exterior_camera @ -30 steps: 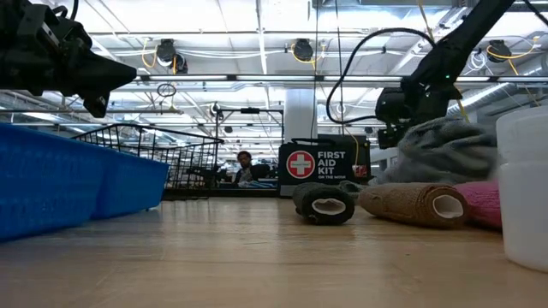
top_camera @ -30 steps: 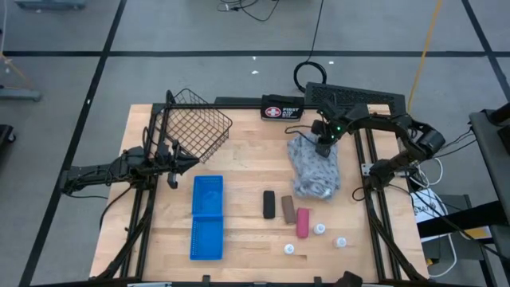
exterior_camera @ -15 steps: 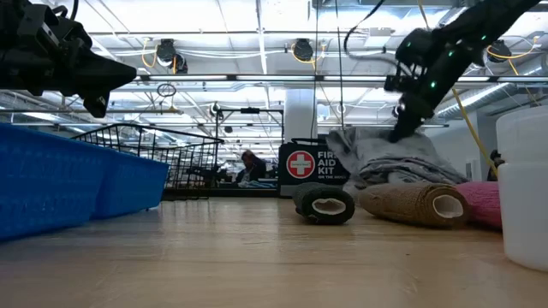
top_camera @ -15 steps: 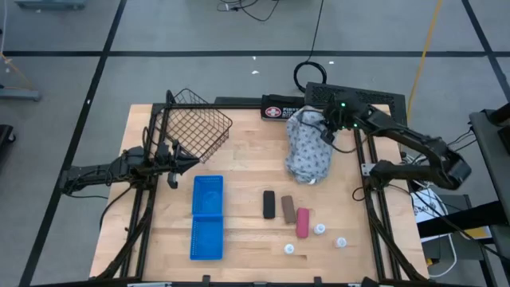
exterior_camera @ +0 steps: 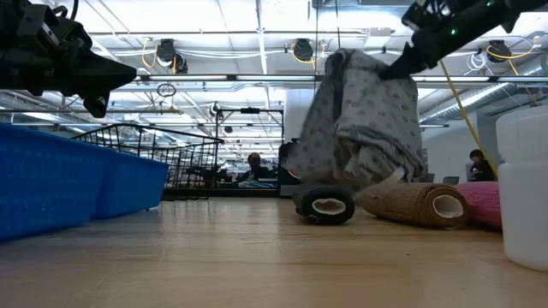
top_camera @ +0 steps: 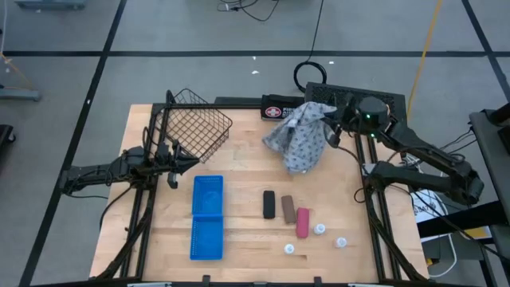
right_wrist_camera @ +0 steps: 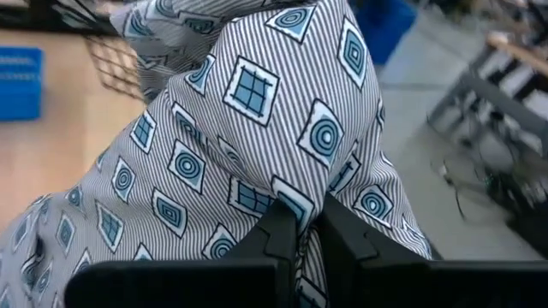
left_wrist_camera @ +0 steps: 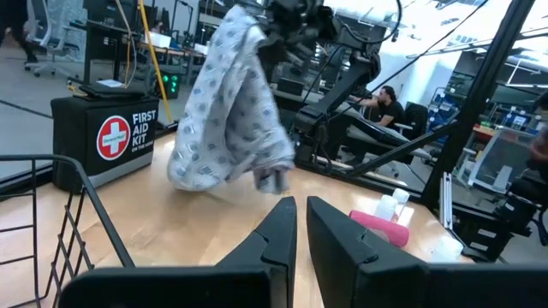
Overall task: Pick & Place Medicine items
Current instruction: Put the the gray patient gown into the black basket
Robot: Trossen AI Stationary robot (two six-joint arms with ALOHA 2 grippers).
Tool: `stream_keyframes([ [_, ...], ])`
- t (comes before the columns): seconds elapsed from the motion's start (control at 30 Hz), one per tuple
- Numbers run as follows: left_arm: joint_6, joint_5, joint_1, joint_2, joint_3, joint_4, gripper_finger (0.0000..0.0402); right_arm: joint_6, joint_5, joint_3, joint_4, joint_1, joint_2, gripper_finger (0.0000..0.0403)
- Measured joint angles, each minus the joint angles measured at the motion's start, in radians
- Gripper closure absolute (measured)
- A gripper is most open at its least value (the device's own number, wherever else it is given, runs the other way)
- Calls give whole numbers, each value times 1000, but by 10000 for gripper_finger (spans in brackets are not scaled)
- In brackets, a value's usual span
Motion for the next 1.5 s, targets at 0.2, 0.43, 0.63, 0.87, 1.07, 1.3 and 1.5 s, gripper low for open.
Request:
stream_keyframes([
  [0.2, 0, 0, 0, 0, 0, 0, 364, -28, -2, 0, 66, 124, -23, 389],
  [0.43, 0, 0, 0, 0, 0, 0, 364, -107, -2, 0, 127, 254, -23, 389],
  [0.63, 2, -1, 0, 0, 0, 18, 364, -205, -2, 1, 147, 341, -20, 389],
  [0.87, 7, -43, 0, 0, 0, 91, 364, -233, -2, 1, 171, 384, -2, 389],
  [1.07, -55, -58, 0, 0, 0, 151, 364, -232, -2, 1, 188, 388, 9, 389],
  [1.3, -99, -126, 1, 0, 0, 168, 364, -232, -2, 1, 206, 388, 28, 389],
  [1.5, -128, -132, 1, 0, 0, 182, 364, -232, 2, 1, 209, 388, 53, 389],
])
